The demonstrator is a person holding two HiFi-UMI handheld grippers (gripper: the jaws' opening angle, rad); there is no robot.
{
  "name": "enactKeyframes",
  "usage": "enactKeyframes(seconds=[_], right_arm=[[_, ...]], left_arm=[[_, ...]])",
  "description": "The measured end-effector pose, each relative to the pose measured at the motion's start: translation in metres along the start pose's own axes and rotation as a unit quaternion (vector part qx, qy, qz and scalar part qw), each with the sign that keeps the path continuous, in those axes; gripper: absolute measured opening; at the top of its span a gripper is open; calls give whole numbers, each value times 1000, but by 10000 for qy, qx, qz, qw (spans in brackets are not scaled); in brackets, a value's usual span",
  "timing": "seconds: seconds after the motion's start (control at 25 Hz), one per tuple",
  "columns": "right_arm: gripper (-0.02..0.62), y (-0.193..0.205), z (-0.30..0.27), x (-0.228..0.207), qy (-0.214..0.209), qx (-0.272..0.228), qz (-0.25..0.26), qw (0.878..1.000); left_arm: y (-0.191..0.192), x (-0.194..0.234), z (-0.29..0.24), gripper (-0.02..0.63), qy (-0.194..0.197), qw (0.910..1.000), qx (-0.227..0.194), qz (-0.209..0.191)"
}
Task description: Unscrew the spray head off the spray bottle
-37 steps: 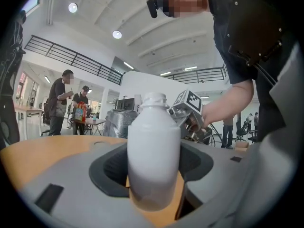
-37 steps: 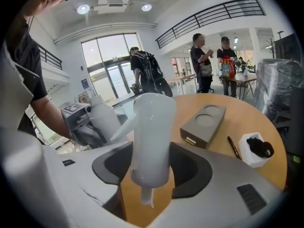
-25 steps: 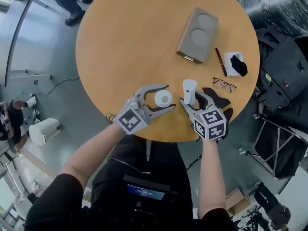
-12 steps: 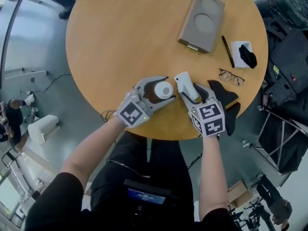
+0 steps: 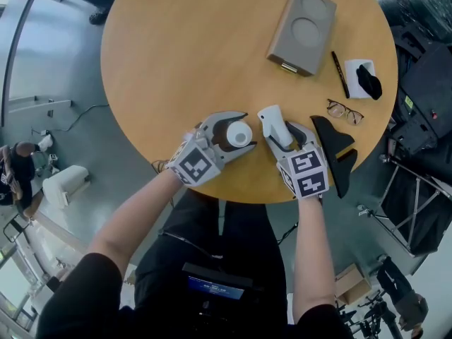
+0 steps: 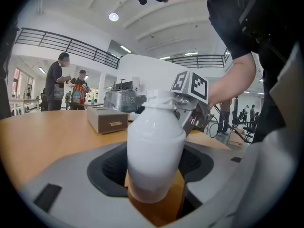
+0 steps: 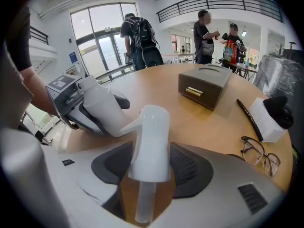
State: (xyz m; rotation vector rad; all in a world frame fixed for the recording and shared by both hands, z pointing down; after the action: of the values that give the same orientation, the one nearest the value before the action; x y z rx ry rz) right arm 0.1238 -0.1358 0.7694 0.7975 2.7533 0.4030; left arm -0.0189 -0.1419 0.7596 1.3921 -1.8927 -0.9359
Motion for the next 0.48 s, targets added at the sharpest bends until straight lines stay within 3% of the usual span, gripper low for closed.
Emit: enactKeyframes(seconds=[0.12, 0.28, 0.48], right_arm=[[318, -1, -2, 4, -78, 39, 11, 10000], [328, -5, 7, 7, -67, -14, 21, 10000], [328, -11, 35, 15, -81, -58, 31, 9999]], left_arm=[[-4, 1, 2, 335, 68, 9999, -66, 58], [-17, 1, 14, 363, 245, 9992, -265, 194], [-28, -1, 38, 390, 399, 9989, -117, 200]])
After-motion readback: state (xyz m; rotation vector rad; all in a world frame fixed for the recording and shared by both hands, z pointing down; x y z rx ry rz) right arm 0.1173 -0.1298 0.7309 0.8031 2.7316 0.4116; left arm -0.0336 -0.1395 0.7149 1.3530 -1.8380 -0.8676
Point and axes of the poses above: the fingertips, and each gripper's own axes: z backward along the fingers, x to its left, y out of its underside, the point moved 6 cm from there along z, backward along the fingers, and after that the axes turned 15 degrees about x, right-handed, at the moved point
